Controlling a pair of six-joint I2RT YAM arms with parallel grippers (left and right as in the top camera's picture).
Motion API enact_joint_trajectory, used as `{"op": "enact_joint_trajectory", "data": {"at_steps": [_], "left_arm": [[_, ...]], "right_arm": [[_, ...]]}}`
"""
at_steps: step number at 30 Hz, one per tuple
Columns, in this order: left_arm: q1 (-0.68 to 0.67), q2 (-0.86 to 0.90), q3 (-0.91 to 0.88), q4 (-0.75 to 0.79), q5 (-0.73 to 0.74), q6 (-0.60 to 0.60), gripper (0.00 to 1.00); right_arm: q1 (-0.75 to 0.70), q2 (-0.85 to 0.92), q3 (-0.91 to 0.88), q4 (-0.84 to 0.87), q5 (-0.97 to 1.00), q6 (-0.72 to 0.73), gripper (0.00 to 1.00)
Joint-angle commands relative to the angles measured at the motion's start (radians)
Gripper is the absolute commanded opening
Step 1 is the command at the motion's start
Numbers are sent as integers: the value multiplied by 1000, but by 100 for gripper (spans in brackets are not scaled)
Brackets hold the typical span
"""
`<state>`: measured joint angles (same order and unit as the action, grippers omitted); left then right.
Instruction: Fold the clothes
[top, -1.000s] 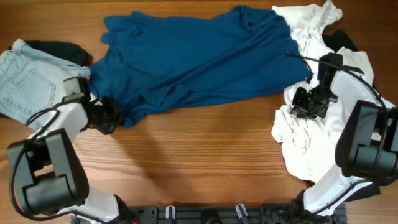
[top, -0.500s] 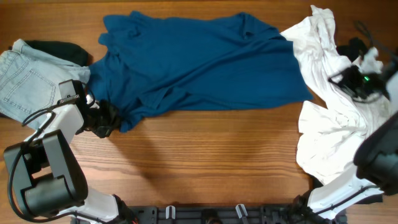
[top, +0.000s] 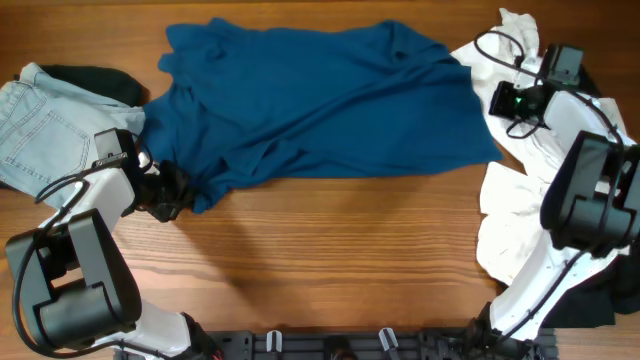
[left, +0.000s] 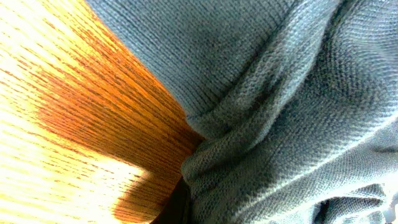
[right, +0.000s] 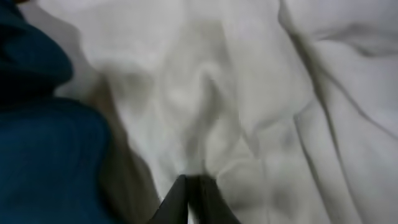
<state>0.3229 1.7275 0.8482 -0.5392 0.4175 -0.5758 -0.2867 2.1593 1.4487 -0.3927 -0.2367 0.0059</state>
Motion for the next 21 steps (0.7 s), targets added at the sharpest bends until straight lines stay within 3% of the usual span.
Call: {"op": "enact_joint_trajectory", "data": {"at_steps": [1, 5, 8, 11, 13, 17, 18, 21], "left_arm": [[8, 10, -28, -11, -70, 22, 4], [8, 10, -28, -31, -69, 22, 4], [8, 10, -28, -42, -70, 22, 4], [8, 10, -28, -41, -70, 23, 4], [8, 10, -28, -41, -70, 23, 4], [8, 10, -28, -41, -70, 23, 5], [8, 10, -28, -40, -71, 23, 5], [8, 10, -28, -29, -71, 23, 6]], "right_arm": [[-3, 75, 9, 47, 69, -5, 8], [-65, 77, 46, 133, 414, 181, 9], [-170, 77, 88, 93, 496, 291, 11], [-286, 77, 99, 6, 457, 439, 11], [-317, 63, 99, 15, 266, 351, 17], [-254, -118, 100, -21, 54, 219, 43], [-226, -187, 100, -98, 17, 199, 49], [-144, -269, 99, -433, 14, 204, 49]]}}
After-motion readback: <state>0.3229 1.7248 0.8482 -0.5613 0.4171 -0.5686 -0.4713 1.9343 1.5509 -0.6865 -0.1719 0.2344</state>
